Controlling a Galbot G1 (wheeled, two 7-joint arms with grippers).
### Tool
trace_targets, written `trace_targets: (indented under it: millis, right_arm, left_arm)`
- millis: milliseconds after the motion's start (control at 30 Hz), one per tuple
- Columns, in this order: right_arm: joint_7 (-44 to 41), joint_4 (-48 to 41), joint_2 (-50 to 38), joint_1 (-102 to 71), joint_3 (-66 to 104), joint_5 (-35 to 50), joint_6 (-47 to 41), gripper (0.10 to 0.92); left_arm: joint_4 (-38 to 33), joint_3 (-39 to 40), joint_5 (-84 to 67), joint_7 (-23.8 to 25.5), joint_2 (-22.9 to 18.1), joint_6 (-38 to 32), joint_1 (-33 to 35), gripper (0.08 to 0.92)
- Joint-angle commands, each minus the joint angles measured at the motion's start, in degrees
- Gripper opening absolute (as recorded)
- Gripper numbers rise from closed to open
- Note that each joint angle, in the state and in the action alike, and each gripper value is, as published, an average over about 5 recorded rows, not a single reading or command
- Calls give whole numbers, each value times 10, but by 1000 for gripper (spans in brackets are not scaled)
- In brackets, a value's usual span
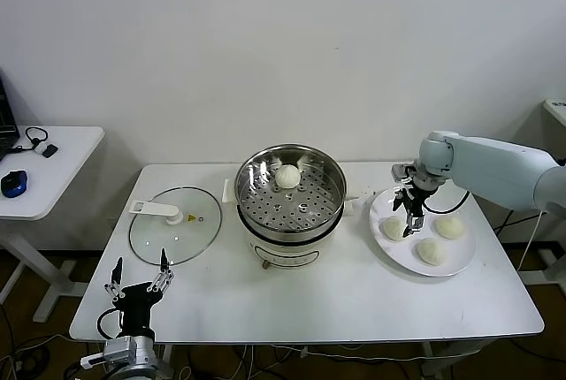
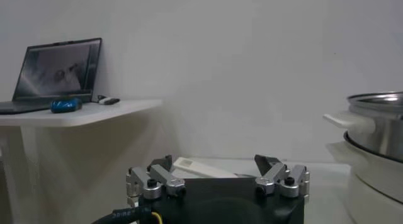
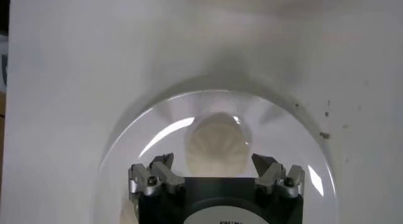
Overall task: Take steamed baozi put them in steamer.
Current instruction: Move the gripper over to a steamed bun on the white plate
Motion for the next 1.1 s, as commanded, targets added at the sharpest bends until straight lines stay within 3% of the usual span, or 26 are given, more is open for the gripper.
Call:
trace_targets:
  millis: [33,533,800,1100]
  right_arm:
    - [2,-21,0,-31,31,-24,0,823]
    - [7,-22,5,-36,32,-37,1,817]
    - [9,-21,7,-37,33,-39,1,658]
    - [7,-2,4,-10,22,-36,1,628]
  left_arm:
    - [1,0,1,0,-6,0,-1,823]
    - [0,1,0,0,-6,-1,-1,823]
    - [-3,5,-6,3,-6,-7,0,823]
    - [-9,4,-6,2,-7,-6,2,823]
